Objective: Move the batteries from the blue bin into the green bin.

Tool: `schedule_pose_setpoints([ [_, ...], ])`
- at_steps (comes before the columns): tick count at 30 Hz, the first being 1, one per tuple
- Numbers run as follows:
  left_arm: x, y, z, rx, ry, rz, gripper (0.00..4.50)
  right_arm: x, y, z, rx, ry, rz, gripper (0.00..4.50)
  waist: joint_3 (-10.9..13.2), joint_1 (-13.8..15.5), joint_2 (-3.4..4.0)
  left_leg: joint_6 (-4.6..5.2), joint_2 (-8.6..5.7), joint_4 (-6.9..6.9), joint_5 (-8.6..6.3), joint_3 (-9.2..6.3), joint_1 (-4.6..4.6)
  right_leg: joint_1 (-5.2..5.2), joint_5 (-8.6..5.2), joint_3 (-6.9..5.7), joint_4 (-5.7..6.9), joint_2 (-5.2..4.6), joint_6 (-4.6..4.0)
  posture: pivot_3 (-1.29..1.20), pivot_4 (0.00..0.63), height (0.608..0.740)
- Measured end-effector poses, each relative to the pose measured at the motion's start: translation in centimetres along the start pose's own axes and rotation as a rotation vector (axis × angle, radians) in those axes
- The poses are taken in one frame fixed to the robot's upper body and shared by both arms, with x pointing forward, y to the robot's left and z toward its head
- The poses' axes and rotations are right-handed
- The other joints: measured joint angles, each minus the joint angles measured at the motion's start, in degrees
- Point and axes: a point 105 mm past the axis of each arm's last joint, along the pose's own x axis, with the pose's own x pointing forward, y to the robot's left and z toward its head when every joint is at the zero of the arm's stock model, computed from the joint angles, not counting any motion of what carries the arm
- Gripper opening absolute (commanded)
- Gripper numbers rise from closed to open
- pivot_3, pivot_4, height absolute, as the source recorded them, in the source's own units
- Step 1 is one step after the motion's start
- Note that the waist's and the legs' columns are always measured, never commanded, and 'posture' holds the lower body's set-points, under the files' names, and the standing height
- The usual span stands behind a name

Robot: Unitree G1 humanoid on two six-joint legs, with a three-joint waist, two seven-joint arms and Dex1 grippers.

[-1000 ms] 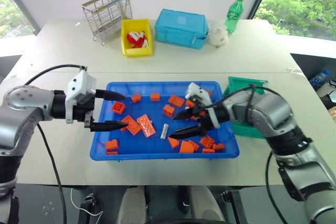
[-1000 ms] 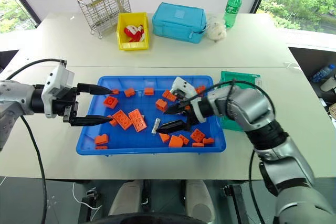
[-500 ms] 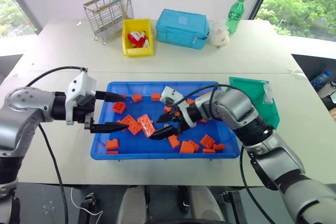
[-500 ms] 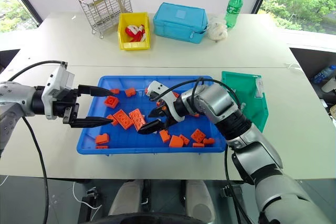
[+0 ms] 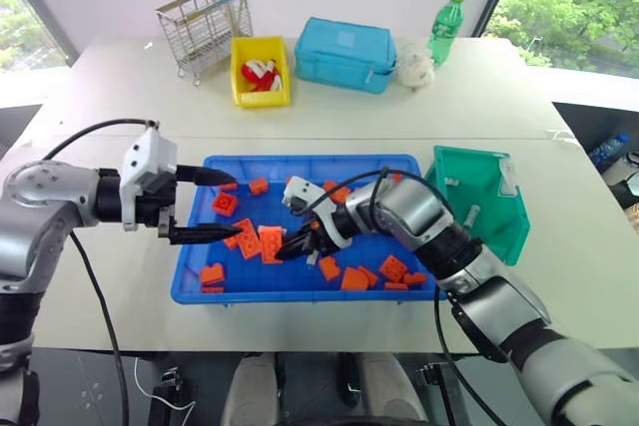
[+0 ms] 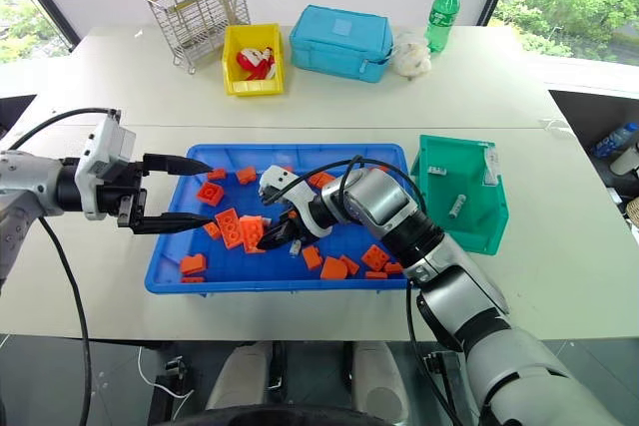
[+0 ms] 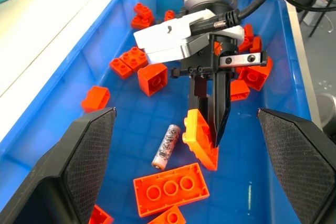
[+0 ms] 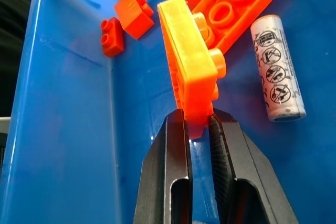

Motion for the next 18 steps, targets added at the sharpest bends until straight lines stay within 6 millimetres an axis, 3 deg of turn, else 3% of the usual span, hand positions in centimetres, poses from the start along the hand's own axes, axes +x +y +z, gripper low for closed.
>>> schedule_pose_setpoints([
  [4, -0.1, 0.1, -0.1, -0.001, -0.001, 0.005, 4.5, -1.4, -0.2, 0.7, 0.013, -0.008, -0.014, 0.05, 0.0, 0.0, 0.0, 0.0, 0.0, 0.01, 0.0, 0.0, 0.0, -0.01, 0.0, 0.0, 0.01, -0.01, 0.0, 0.0, 0.15, 0.736],
  [9, -0.1, 0.2, 0.2, 0.006, -0.005, 0.01, 4.5, -3.0, 0.6, 5.3, -0.062, -0.119, -0.001, 0.05, 0.0, -0.3, 0.01, 0.0, 0.03, 0.0, 0.0, 0.0, -0.02, -0.12, -0.01, 0.01, 0.13, 0.06, -0.01, 0.0, 0.15, 0.736],
  [11, -0.1, 0.3, 0.2, 0.009, -0.006, 0.012, 4.5, -2.5, 0.7, 7.5, -0.108, -0.181, -0.015, 0.05, 0.0, -0.4, 0.0, 0.0, 0.04, -0.04, 0.0, -0.01, -0.02, -0.15, -0.02, 0.01, 0.15, 0.08, -0.04, 0.0, 0.15, 0.736],
  [14, -0.3, 0.6, 0.0, -0.004, 0.001, 0.044, 4.5, -1.2, -0.3, 8.5, -0.143, -0.219, -0.068, 0.05, 0.0, -0.3, 0.01, 0.0, 0.04, -0.05, 0.0, 0.0, -0.05, -0.17, -0.02, 0.01, 0.14, 0.06, -0.04, 0.0, 0.15, 0.736],
  [18, -0.5, 0.4, 0.0, -0.002, 0.001, 0.055, 4.5, 0.0, -1.9, 9.0, -0.201, -0.229, -0.168, 1.86, 0.0, 0.1, -0.03, 0.0, 0.0, -0.02, 0.0, 0.0, -0.19, -0.24, -0.02, 0.0, 0.13, -0.03, -0.04, 0.0, 0.15, 0.736],
])
